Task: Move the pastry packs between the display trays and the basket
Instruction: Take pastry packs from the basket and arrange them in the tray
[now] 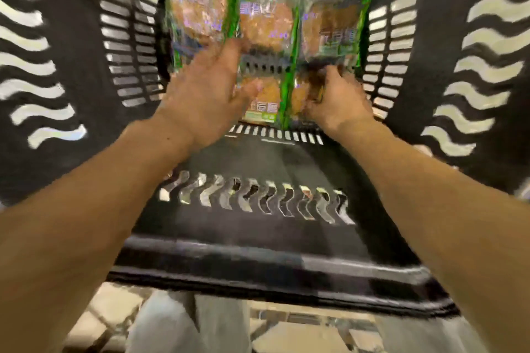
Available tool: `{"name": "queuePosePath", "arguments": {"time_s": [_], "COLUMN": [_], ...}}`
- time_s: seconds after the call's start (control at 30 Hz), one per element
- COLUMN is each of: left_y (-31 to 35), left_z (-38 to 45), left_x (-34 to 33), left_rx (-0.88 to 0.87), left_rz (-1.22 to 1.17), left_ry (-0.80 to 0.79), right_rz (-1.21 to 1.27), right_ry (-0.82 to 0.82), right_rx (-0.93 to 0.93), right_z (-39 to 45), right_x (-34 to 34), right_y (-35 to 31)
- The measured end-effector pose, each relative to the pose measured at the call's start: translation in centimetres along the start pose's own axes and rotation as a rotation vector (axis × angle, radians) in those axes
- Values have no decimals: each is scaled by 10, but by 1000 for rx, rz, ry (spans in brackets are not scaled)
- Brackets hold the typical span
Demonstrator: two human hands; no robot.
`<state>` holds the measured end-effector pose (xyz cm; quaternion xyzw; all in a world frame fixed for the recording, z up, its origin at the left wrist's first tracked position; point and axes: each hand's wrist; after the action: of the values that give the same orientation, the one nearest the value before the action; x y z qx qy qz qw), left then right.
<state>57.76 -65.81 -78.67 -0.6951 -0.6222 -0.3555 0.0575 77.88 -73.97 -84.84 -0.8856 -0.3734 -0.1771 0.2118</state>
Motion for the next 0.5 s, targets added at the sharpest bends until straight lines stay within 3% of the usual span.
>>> {"name": "queuePosePath", "arguments": {"time_s": [0.2, 0.33, 0.5], "left_y": [-24, -16, 3], "left_z": [26, 35, 47], "left_x": [-3, 2, 12], "left_rx": [-11, 29, -20], "left_rz": [-72, -50, -16], "left_ry": [-8, -44, -31], "right_rz": [-259, -360, -368], "right_ry": [10, 119, 2], "right_rx": [42, 69, 37], "right_z": [28, 15, -9], "right_x": [-15, -19, -8], "right_y": [-3, -1, 9]}}
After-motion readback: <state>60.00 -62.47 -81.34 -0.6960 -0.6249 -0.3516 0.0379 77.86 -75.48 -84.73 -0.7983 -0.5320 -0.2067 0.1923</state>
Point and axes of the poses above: each hand's wrist, its own z-axis towards the middle knuckle, its own x-axis out of the back of the hand, y = z × x, and after that the axes turned 8 degrees about -y, right-handed
